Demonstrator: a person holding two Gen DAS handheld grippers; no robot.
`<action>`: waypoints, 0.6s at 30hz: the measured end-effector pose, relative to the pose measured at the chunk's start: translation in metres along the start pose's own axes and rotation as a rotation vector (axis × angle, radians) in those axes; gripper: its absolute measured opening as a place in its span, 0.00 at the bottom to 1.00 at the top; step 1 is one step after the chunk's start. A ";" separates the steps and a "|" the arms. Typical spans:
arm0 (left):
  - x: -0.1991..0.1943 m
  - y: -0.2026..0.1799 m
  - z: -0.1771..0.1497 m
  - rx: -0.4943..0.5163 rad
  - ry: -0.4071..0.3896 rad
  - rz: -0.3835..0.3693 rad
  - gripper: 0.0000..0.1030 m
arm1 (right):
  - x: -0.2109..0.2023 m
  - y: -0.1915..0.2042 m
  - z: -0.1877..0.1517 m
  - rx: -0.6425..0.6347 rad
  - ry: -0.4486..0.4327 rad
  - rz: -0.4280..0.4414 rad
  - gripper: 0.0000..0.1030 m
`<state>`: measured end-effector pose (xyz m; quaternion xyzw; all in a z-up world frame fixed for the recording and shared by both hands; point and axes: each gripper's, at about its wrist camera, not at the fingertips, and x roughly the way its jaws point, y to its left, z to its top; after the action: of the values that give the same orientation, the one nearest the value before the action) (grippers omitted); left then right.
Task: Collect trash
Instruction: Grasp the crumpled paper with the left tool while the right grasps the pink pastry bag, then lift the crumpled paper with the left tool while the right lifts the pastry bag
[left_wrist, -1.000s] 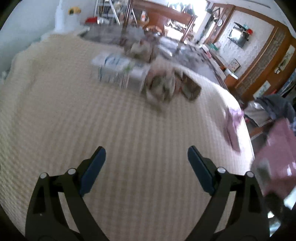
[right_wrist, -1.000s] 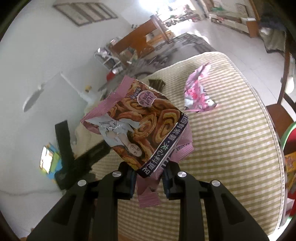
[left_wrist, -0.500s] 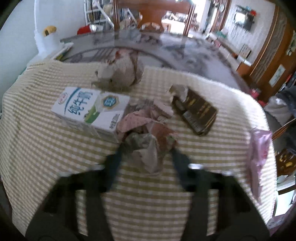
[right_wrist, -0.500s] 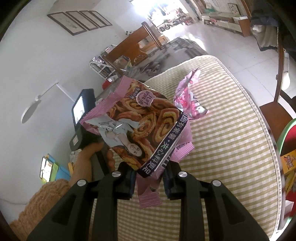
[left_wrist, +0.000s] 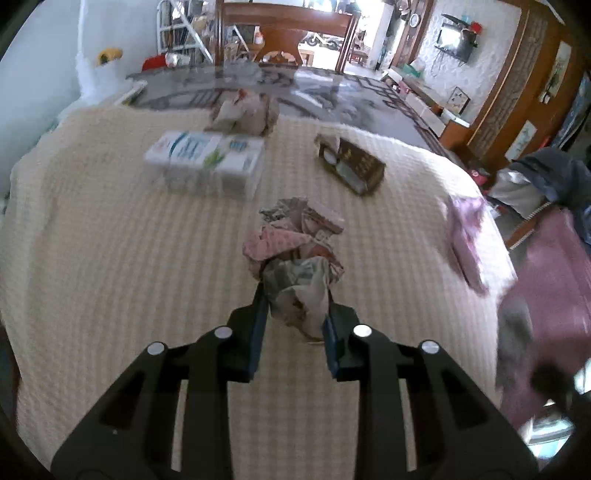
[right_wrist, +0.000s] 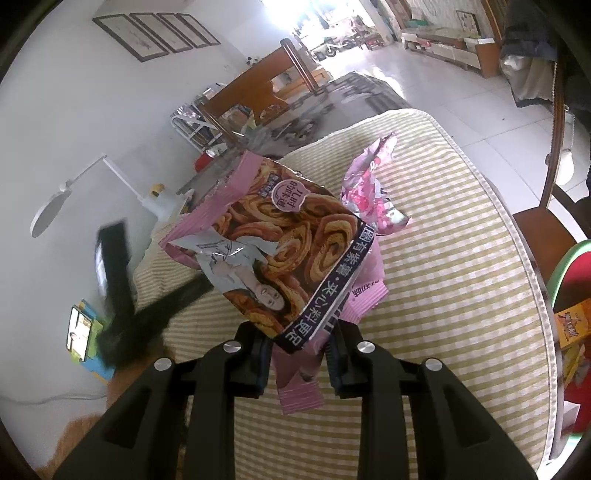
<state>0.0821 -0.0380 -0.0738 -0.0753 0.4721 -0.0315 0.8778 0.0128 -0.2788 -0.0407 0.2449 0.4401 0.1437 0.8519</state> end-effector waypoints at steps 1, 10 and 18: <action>-0.005 0.005 -0.009 -0.015 0.005 -0.007 0.26 | 0.001 0.001 0.000 -0.003 0.002 -0.005 0.25; -0.029 0.015 -0.049 -0.009 -0.010 0.036 0.37 | 0.006 0.006 -0.002 -0.022 0.017 -0.039 0.25; -0.027 0.010 -0.044 0.050 -0.042 0.040 0.43 | 0.013 0.010 -0.002 -0.038 0.031 -0.068 0.25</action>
<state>0.0298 -0.0293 -0.0770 -0.0444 0.4542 -0.0243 0.8895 0.0187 -0.2638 -0.0449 0.2113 0.4583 0.1268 0.8539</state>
